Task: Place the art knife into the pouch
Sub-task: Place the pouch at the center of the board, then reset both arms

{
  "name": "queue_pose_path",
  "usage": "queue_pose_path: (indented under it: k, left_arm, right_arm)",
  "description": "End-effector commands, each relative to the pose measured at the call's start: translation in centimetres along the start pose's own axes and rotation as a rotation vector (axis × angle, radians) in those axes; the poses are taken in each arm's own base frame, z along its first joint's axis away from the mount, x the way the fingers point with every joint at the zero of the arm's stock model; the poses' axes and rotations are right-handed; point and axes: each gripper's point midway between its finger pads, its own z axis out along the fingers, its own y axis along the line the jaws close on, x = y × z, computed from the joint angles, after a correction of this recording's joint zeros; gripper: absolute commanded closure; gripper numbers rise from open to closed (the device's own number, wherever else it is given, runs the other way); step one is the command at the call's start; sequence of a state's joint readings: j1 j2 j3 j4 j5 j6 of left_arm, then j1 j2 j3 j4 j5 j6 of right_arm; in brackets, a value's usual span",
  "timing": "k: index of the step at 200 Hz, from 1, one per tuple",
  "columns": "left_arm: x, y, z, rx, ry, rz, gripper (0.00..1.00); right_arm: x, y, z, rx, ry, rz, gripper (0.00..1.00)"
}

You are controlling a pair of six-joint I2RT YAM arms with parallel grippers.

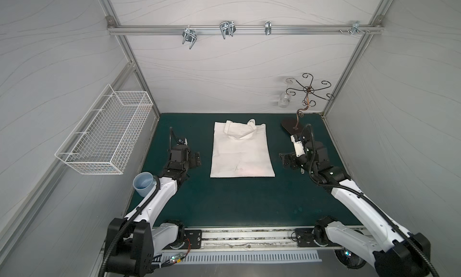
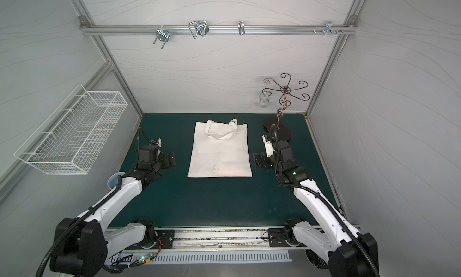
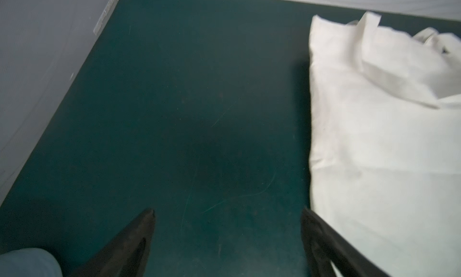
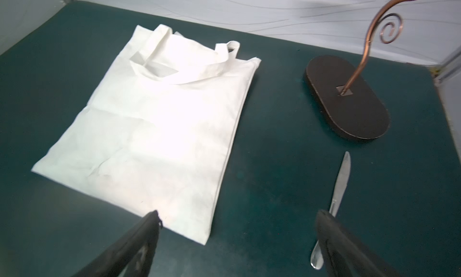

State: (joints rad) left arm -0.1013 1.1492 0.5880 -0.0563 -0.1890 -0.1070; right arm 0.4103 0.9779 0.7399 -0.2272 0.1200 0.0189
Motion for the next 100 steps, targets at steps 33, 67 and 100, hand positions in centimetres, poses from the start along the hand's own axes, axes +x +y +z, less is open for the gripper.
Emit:
queue_pose_path:
  k: [33, 67, 100]
  left_arm:
    - [-2.7, 0.5, 2.7, -0.034, -0.308, 0.095, 0.08]
    - [-2.6, -0.3, 5.2, 0.005, -0.334, 0.086, 0.11]
    - [-1.8, 0.5, 5.8, 0.019, -0.371, 0.039, 0.03]
  right_arm:
    - [-0.2, -3.6, 2.8, 0.108, -0.125, 0.029, 0.01]
    - [1.8, -7.5, 2.9, 0.128, -0.205, 0.156, 0.01]
    - [3.4, -10.6, 2.0, 0.257, -0.328, 0.124, 0.01]
